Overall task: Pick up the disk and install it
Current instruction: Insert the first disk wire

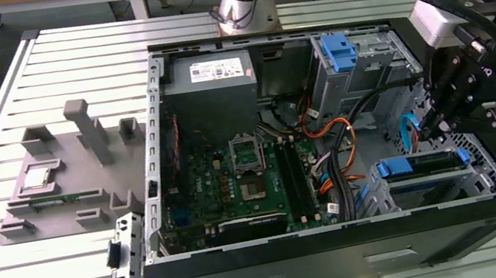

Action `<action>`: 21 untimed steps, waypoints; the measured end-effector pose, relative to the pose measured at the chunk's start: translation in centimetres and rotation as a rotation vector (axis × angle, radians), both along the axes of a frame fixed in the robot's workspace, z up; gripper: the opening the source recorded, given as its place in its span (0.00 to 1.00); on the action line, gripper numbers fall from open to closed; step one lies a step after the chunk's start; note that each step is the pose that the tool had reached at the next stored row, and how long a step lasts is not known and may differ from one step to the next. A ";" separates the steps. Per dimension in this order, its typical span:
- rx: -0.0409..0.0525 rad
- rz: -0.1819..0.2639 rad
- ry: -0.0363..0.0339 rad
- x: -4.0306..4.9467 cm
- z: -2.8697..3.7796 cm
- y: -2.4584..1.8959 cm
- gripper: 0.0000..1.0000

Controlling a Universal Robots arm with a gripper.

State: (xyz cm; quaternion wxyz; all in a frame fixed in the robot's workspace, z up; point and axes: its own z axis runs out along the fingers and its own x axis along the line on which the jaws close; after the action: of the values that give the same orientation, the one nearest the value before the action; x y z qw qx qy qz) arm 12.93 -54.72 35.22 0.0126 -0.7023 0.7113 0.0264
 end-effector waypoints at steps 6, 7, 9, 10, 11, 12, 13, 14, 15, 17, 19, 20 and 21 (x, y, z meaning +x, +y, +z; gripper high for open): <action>-0.0005 0.000 0.0000 0.00 -0.01 0.00 0.16; -0.0006 0.000 0.0000 0.00 0.00 0.01 0.16; -0.0008 0.000 0.0000 0.00 0.00 0.01 0.16; -0.0008 0.000 0.0000 0.00 -0.01 0.00 0.16; -0.0009 0.000 0.0000 0.00 0.00 -0.01 0.16; -0.0009 0.000 0.0000 0.00 -0.01 -0.06 0.16; -0.0009 0.000 -0.0001 0.00 -0.03 -0.15 0.16; -0.0007 0.000 -0.0003 0.00 -0.05 -0.25 0.16; -0.0008 0.000 -0.0003 0.00 -0.06 -0.37 0.16; -0.0009 0.000 -0.0005 0.00 -0.08 -0.60 0.16; -0.0008 0.000 -0.0006 0.00 -0.10 -0.86 0.16; -0.0007 0.000 -0.0007 0.00 -0.12 -1.03 0.16; -0.0007 0.000 -0.0009 0.00 -0.14 -1.20 0.16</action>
State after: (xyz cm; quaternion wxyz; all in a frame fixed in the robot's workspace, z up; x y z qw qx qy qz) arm 12.93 -55.92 35.07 0.0127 -0.7023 0.7113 0.0258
